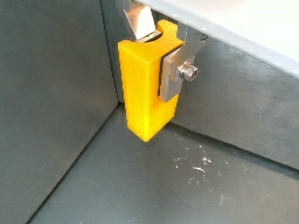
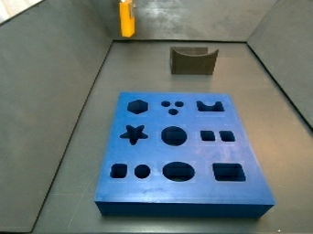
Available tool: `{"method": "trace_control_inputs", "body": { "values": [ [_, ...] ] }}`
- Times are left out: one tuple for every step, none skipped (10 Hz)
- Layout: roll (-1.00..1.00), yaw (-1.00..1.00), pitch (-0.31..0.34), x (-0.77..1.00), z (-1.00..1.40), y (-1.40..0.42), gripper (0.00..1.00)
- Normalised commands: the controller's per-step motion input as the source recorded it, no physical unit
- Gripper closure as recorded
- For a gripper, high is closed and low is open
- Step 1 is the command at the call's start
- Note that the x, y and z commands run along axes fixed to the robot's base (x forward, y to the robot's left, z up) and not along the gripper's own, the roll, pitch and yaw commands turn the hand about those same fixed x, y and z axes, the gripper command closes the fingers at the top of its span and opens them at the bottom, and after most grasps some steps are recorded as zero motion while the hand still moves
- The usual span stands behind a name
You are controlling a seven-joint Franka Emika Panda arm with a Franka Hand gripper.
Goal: Pick up the arch object. Move up. Move to above the board. Insert the arch object.
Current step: Move up, then move to above the board.
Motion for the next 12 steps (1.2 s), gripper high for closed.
{"method": "trace_control_inputs", "body": {
  "values": [
    [0.08,0.01,0.088,-0.03,0.34,-0.01,1.0],
    [0.1,0.02,0.096,-0.03,0.22,-0.01,1.0],
    [0.1,0.02,0.099,-0.03,0.17,-0.01,1.0],
    [0.29,0.29,-0.077,-0.13,1.0,-0.1,1.0],
    [0.28,0.28,-0.088,-0.13,1.0,-0.1,1.0],
    [0.27,0.17,-0.067,-0.13,1.0,-0.1,1.0],
    [0.25,0.13,-0.064,-0.12,1.0,-0.1,1.0],
    [0.2,0.08,-0.043,-0.12,1.0,-0.09,1.0],
    [0.17,0.05,-0.011,-0.11,1.0,-0.08,1.0],
    [0.14,0.03,0.032,-0.11,1.0,-0.07,1.0],
    [0.12,0.03,0.061,-0.1,1.0,-0.07,1.0],
    [0.13,0.03,0.064,-0.1,1.0,-0.06,1.0]
  ]
}}
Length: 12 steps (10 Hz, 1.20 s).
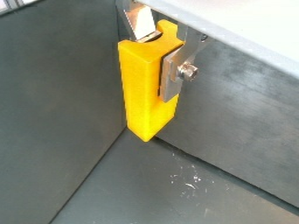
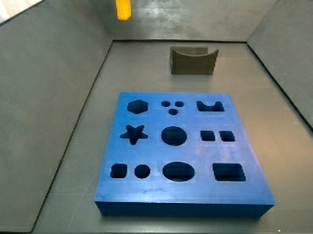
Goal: Pick up the arch object. Move up. Move to above the board. Insert the arch object.
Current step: Move to above the board.
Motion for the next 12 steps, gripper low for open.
{"method": "trace_control_inputs", "body": {
  "values": [
    [0.14,0.03,0.066,-0.1,1.0,-0.06,1.0],
    [0.15,0.03,0.063,-0.09,1.0,-0.05,1.0],
    [0.13,0.03,0.056,-0.08,1.0,-0.05,1.0],
    [0.13,0.03,0.059,-0.08,1.0,-0.05,1.0],
    [0.13,0.03,0.059,-0.08,1.0,-0.05,1.0],
    [0.12,0.03,0.067,-0.07,1.0,-0.04,1.0],
    [0.12,0.03,0.069,-0.06,1.0,-0.04,1.0],
    [0.12,0.03,0.08,-0.05,1.0,-0.04,1.0],
    [0.11,0.03,0.086,-0.04,1.0,-0.03,1.0],
    [0.11,0.03,0.085,-0.04,1.0,-0.03,1.0],
    [0.11,0.03,0.082,-0.03,1.0,-0.03,1.0],
    [0.11,0.04,0.083,-0.03,0.92,-0.03,1.0]
  ]
}}
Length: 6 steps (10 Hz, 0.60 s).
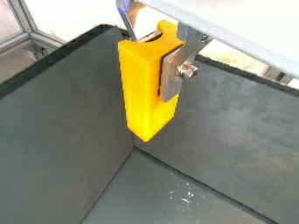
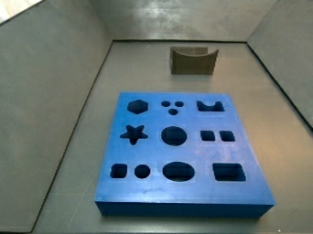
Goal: Pick up the arch object. Move up. Move to above the board. Insert the arch object.
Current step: Move to above the board.
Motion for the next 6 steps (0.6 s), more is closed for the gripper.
{"method": "trace_control_inputs", "body": {
  "values": [
    [0.12,0.04,0.078,-0.02,0.78,-0.02,1.0],
    [0.11,0.04,0.074,-0.02,0.67,-0.02,1.0],
    [0.11,0.03,0.076,-0.02,0.6,-0.02,1.0],
    [0.09,0.03,0.077,-0.01,0.42,-0.01,1.0],
    [0.09,0.03,0.081,-0.01,0.35,-0.01,1.0],
    [0.09,0.03,0.083,-0.01,0.2,-0.01,1.0]
  ]
}}
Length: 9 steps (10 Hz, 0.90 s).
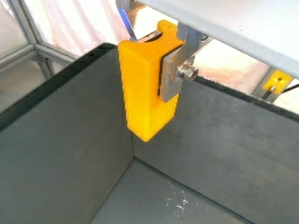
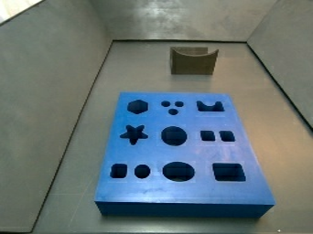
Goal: Pick up the arch object. Move up. Move to above the board. Insert the arch object.
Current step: Move to above the board.
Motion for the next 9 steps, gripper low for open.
{"method": "trace_control_inputs", "body": {
  "values": [
    [-0.16,0.91,0.369,0.25,0.07,-1.0,1.0],
    [-0.15,0.86,0.343,0.25,0.06,-1.0,1.0],
    [-0.12,0.56,0.249,0.26,0.06,-1.0,1.0],
    [-0.13,0.34,0.172,0.26,0.06,-1.0,1.0],
    [-0.04,0.17,0.13,0.26,0.06,-1.0,1.0],
    [-0.01,0.1,0.119,0.27,0.07,-1.0,1.0],
    [0.0,0.08,0.115,0.27,0.07,-1.0,1.0],
    [-0.01,0.02,0.111,0.28,0.07,-1.0,1.0],
    [0.0,0.02,0.115,0.29,0.07,-1.0,1.0]
  ]
}}
